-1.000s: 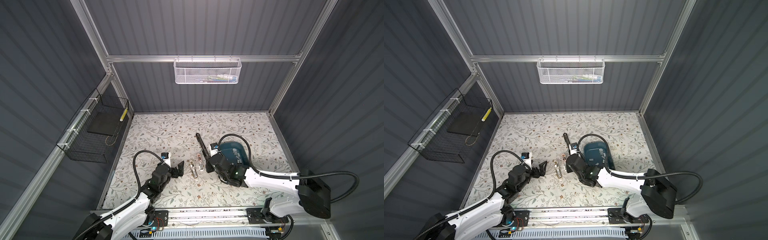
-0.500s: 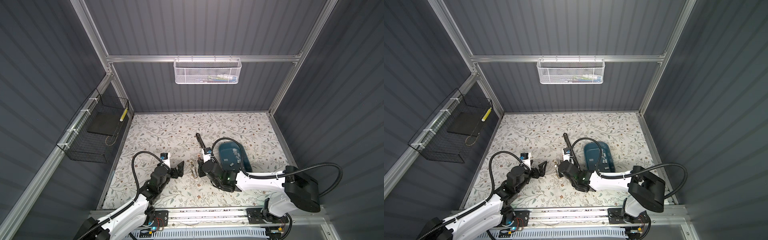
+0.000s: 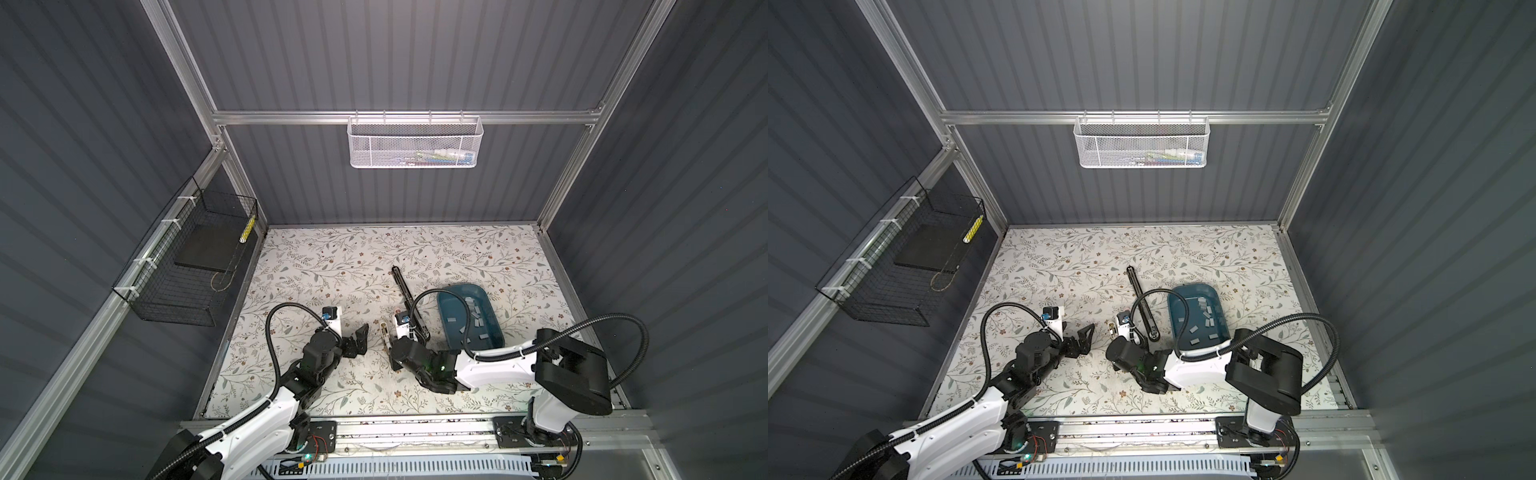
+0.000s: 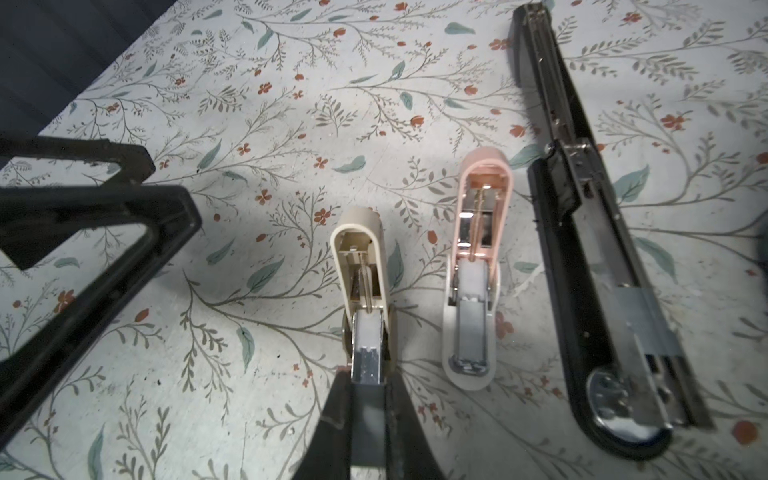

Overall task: Load the staples into the stapler
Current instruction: 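Lower the staple strip into the cream stapler's open channel with the right gripper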

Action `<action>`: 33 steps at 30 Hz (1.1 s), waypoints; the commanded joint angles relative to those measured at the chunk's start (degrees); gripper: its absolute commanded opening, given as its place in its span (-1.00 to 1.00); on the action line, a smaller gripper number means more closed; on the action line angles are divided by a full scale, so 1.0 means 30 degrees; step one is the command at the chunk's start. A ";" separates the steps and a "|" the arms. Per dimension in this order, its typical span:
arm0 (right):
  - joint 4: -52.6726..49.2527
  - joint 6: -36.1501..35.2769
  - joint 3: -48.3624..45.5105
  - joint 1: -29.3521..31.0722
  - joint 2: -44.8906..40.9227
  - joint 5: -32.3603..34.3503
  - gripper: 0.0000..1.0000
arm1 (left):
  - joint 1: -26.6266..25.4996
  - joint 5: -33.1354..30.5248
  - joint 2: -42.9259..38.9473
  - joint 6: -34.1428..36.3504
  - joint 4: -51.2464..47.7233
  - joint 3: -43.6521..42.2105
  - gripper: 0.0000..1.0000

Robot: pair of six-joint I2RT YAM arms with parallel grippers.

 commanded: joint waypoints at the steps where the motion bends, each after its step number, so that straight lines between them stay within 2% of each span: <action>1: 0.0569 -0.0336 0.0643 0.0052 0.0311 -0.0361 -0.84 | -0.0017 0.0323 0.0090 -0.0204 0.0190 0.0061 0.99; 33: 0.1423 -0.1137 0.1140 0.0031 0.2467 0.0298 -0.80 | -0.0010 0.0474 0.0106 -0.0240 0.0320 -0.0056 1.00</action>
